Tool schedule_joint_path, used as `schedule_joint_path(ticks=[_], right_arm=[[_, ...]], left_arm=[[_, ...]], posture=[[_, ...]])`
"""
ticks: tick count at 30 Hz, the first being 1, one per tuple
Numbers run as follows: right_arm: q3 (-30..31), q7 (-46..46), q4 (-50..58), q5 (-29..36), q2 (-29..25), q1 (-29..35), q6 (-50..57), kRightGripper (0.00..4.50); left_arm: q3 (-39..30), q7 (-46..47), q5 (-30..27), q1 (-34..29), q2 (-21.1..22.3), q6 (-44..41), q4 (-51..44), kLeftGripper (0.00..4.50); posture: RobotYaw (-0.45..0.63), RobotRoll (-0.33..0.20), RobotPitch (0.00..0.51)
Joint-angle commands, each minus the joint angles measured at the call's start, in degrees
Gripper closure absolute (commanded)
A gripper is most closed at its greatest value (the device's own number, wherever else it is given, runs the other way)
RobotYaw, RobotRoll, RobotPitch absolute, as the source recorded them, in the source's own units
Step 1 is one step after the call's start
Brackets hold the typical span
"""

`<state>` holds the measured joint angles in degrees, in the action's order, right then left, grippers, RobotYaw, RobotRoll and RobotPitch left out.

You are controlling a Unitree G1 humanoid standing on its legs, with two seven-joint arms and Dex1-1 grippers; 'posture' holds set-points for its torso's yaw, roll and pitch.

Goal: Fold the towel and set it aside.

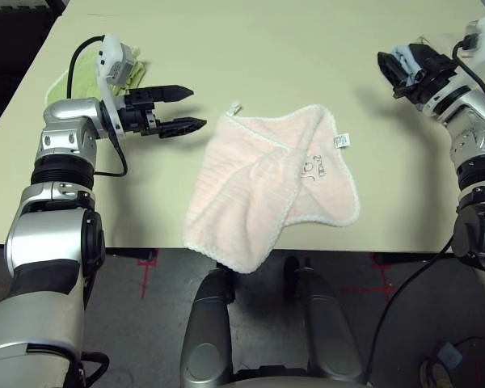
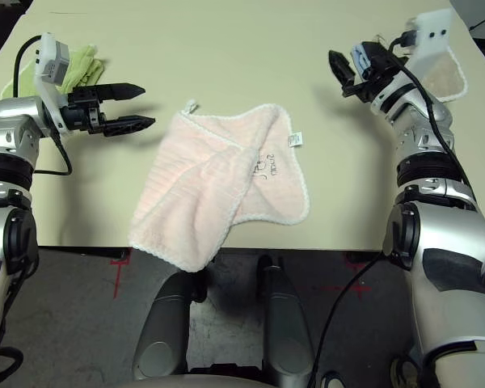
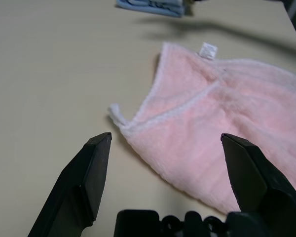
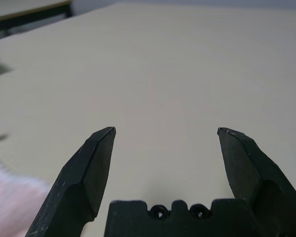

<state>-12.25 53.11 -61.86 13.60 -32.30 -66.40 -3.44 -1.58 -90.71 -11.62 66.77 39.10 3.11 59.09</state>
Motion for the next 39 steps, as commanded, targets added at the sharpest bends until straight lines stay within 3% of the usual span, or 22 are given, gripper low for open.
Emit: schedule_joint_path(ticks=[1, 7, 11, 24, 27, 29, 37, 39], right_arm=[[6.2, 6.5, 0.6, -4.7, -0.3, -2.8, 5.2, 0.02], [12.9, 15.6, -2.1, -9.2, -0.2, -8.5, 13.5, 0.02], [17.0, 17.9, -4.3, -13.8, -0.5, -10.8, 11.6, 0.02], [19.7, 10.1, -9.8, -21.0, 2.7, -10.8, 9.9, 0.02], [19.3, 8.8, -9.9, -21.1, 4.1, -10.8, 9.9, 0.61], [19.3, 9.3, -9.9, -21.2, 4.5, -10.9, 10.2, 1.24], [19.2, 12.6, -9.5, -21.3, 3.8, -11.4, 11.7, 4.37], [17.9, 13.3, -9.1, -20.1, 3.1, -11.9, 12.5, 4.47]], left_arm=[[2.0, -1.8, 1.1, -0.9, 1.2, 3.0, -0.4, 0.0], [1.5, -1.8, -1.0, -1.4, 0.4, 4.5, -2.0, 0.0], [1.2, -1.8, -1.8, -1.4, 0.1, 3.8, -3.2, 0.0], [-0.9, -1.3, -4.4, -3.9, -0.5, -3.3, -11.9, 0.0], [-0.9, -1.1, -4.3, -4.0, -0.7, -3.5, -12.2, 0.0], [-0.8, -1.1, -4.3, -3.9, -0.9, -3.6, -12.2, 0.0], [-0.5, -1.3, -4.0, -3.6, -1.3, -3.4, -11.6, 0.0], [-0.5, -1.3, -4.0, -3.5, -1.4, -3.4, -11.5, 0.0]], posture=[[0.02, 0.0, 0.302], [0.03, 0.0, 0.306], [0.04, 0.0, 0.316], [0.08, 0.0, 0.332], [0.08, 0.0, 0.339], [0.08, 0.0, 0.341], [0.06, 0.0, 0.333], [0.06, 0.0, 0.333]])
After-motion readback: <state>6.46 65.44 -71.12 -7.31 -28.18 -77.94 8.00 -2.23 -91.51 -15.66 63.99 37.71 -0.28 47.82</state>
